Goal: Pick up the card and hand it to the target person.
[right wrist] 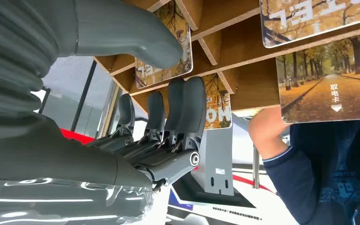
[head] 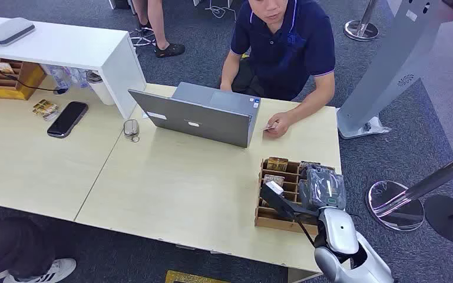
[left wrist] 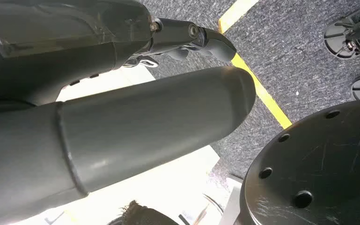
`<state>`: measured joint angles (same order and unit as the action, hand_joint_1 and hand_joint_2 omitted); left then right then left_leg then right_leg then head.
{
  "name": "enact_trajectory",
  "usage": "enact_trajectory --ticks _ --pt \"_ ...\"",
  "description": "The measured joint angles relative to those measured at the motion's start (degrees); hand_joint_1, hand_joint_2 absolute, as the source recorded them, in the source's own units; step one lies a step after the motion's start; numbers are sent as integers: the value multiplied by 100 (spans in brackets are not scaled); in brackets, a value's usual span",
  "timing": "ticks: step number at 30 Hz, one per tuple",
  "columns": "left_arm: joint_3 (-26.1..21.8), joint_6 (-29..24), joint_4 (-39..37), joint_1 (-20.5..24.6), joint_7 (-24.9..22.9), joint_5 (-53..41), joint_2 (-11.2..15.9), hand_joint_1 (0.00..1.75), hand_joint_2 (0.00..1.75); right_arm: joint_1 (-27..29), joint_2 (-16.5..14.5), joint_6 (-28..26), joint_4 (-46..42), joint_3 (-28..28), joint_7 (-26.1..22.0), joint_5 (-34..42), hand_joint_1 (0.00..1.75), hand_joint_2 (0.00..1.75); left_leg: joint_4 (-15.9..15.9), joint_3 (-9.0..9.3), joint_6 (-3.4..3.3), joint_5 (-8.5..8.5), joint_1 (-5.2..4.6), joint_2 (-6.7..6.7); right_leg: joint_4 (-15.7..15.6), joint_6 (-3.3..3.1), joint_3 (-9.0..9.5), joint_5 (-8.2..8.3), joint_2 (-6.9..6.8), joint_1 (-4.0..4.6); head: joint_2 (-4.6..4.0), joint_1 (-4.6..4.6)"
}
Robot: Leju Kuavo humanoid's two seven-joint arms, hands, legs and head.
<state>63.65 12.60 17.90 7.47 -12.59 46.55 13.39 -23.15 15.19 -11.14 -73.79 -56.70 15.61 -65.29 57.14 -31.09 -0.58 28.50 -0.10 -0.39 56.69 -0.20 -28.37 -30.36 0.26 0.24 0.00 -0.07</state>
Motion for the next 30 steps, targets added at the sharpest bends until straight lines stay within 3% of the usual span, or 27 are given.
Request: enact_trajectory --ticks 18,30 --pt "0 12 0 -1 0 42 35 0 0 1 152 151 0 7 13 9 107 175 0 0 0 0 0 0 0 0 0 0 0 0 0 0" --pt "0 12 0 -1 0 45 51 0 0 0 190 61 0 4 8 -24 154 175 0 0 0 0 0 0 0 0 0 0 0 0 0 0"
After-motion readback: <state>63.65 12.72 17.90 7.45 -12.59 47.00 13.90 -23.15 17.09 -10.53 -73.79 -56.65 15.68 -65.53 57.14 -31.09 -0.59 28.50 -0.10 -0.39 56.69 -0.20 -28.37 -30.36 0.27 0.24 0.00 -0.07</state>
